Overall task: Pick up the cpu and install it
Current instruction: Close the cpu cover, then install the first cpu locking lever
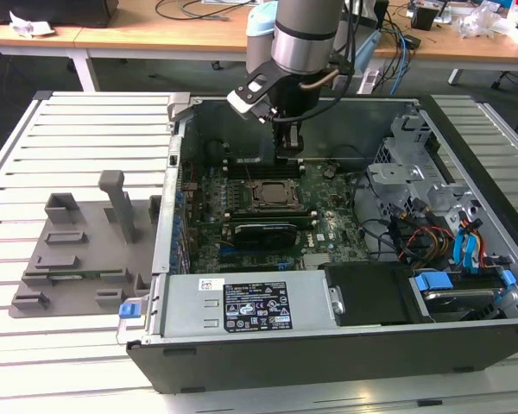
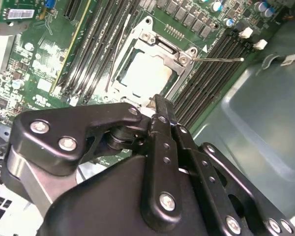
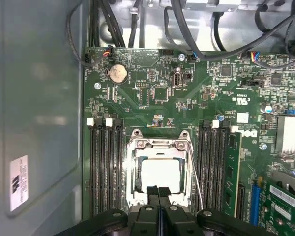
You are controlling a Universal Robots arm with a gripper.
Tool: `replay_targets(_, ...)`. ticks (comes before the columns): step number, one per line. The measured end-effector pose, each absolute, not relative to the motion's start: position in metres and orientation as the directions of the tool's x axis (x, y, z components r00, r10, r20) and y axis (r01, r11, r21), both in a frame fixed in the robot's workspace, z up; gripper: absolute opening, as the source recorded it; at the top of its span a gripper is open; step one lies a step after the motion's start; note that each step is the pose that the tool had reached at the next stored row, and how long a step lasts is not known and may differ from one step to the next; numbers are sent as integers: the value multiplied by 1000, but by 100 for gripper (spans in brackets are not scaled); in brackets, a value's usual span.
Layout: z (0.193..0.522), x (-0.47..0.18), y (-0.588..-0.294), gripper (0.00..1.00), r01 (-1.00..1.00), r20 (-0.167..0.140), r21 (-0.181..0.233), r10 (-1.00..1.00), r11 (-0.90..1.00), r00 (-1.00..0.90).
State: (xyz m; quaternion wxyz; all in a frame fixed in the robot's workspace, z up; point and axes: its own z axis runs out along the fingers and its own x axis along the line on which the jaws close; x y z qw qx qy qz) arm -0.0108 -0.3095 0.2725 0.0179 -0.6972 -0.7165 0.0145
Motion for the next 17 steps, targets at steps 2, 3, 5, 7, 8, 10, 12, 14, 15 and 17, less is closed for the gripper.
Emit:
replay_targets(2, 276, -11, -309, 11, 999, 5, -46, 1000, 27, -27)
replay_targets(3, 276, -11, -309, 11, 999, 6, -46, 1000, 27, -27)
replay_targets(5, 276, -11, -309, 11, 999, 6, -46, 1000, 27, -27)
replay_targets(7, 276, -11, -309, 11, 999, 6, -46, 1000, 27, -27)
replay_targets(8, 276, -11, -309, 11, 999, 6, -46, 1000, 27, -27)
replay_targets(10, 276, -11, -309, 11, 999, 6, -46, 1000, 27, -27)
replay_targets(12, 276, -11, -309, 11, 994, 6, -46, 995, 101, -101)
replay_targets(14, 276, -11, -309, 11, 985, 6, -46, 986, 168, -168)
replay_targets(15, 276, -11, -309, 11, 979, 6, -46, 980, 198, -197)
replay_targets(17, 276, -11, -309, 11, 970, 6, -46, 972, 237, -237)
